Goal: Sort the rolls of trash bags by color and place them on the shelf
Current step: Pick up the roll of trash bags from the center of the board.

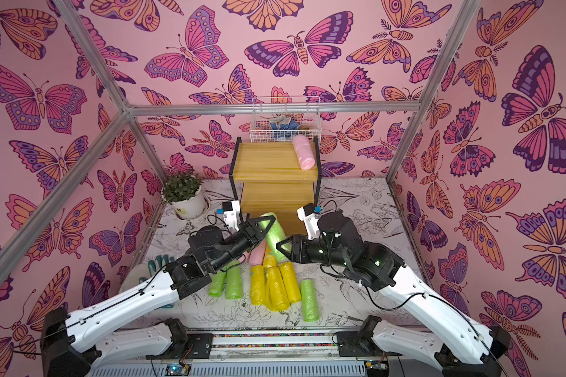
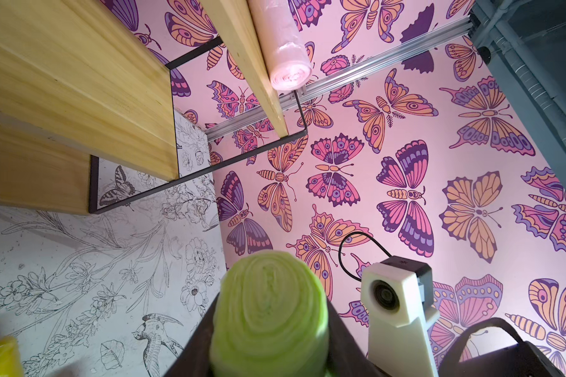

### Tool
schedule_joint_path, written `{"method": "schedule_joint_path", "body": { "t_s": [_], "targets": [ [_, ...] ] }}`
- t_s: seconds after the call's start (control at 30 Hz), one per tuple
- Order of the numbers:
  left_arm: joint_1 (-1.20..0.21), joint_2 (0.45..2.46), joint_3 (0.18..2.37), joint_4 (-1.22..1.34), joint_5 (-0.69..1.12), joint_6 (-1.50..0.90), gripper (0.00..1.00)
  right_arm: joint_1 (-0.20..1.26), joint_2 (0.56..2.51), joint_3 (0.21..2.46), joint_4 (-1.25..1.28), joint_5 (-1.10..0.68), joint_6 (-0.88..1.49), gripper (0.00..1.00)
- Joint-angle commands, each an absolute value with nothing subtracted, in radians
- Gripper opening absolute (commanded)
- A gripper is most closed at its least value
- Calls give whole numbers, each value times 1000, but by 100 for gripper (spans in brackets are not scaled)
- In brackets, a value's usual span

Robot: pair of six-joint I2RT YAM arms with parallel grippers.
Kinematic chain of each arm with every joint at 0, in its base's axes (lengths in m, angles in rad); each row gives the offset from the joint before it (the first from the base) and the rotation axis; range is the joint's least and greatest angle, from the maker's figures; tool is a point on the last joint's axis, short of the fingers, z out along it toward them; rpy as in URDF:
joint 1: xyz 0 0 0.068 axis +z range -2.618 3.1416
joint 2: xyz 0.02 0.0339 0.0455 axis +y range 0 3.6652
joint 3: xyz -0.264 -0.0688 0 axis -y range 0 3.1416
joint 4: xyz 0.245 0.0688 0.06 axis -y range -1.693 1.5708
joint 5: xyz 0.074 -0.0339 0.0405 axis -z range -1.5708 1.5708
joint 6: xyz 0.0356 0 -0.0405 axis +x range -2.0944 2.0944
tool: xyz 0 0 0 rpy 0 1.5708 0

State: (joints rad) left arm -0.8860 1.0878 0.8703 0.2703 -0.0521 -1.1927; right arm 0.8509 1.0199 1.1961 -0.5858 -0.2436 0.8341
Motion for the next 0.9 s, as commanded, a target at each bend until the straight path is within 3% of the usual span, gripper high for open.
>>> {"method": "schedule_joint_path", "body": {
  "t_s": [0.0,0.27,0.43,0.57,0.6,0.67,0.7,0.87],
  "targets": [
    [-867,1061,880,337,-59,-1190,0,871,1044,1212,-595,-254,829,50],
    [-859,1056,872,337,-58,-1200,0,885,1071,1229,-588,-251,822,53],
    [-854,1048,868,330,-53,-1203,0,885,1070,1246,-594,-222,812,40],
    [-852,1043,868,323,-41,-1198,0,885,1080,1284,-615,-202,786,14],
    [-850,1043,871,322,-34,-1192,20,885,1085,1295,-617,-202,779,7],
    [-850,1039,877,305,-32,-1184,81,885,1096,1321,-621,-200,764,0],
    [-850,1033,884,275,-41,-1178,100,885,1104,1342,-628,-193,753,0],
    [-848,953,960,-16,-145,-1062,100,883,1163,1498,-704,-103,655,0]
  ]
}}
